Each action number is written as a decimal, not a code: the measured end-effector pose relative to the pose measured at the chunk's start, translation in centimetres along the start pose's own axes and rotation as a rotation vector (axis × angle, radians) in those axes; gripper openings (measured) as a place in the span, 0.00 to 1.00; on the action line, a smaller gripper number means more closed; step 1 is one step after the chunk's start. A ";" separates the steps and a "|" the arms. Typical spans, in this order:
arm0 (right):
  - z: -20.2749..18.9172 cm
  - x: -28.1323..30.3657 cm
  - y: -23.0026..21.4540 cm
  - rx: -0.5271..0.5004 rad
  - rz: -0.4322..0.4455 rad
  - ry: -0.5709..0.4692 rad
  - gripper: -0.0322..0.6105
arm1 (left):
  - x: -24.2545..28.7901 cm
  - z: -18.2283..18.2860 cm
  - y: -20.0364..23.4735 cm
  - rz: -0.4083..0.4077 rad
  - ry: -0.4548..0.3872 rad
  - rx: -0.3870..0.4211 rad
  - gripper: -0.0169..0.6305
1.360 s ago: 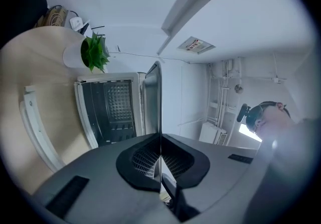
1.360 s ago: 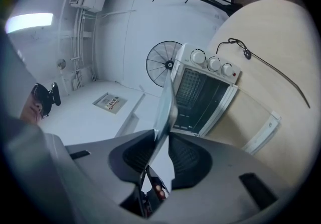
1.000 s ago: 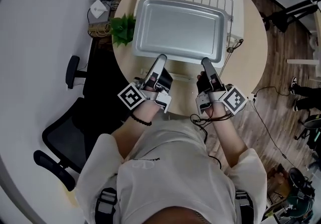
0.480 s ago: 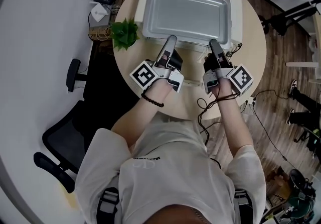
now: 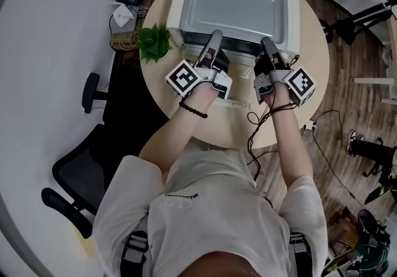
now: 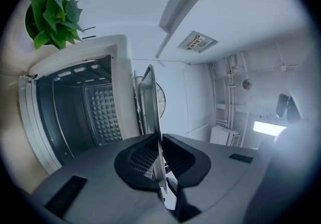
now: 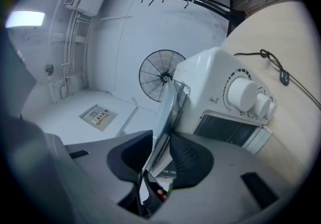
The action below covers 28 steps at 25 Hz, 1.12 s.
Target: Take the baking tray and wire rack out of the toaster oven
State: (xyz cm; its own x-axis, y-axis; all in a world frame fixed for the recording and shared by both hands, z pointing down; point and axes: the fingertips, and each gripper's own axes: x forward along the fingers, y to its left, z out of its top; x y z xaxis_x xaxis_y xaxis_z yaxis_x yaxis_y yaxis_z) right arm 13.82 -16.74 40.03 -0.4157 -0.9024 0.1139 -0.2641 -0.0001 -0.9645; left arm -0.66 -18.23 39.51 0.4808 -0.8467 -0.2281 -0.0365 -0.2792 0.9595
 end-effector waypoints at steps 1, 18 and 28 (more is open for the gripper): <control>-0.1 0.1 0.2 -0.015 0.004 0.007 0.23 | 0.1 0.1 -0.3 -0.005 0.003 0.026 0.06; -1.6 -2.3 2.5 -0.151 0.057 0.041 0.28 | -3.5 -1.5 -4.1 0.036 0.261 0.513 0.39; 1.2 -12.3 4.3 -0.836 -0.052 -0.189 0.03 | -7.7 0.4 -8.1 -0.056 0.291 1.061 0.03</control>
State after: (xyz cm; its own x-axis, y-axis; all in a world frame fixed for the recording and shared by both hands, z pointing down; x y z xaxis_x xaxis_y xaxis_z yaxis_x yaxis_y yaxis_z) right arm 18.81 -6.19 34.23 -0.2526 -0.9668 0.0399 -0.8645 0.2070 -0.4580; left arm -4.39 -9.66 33.39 0.6880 -0.7207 -0.0851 -0.6755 -0.6789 0.2878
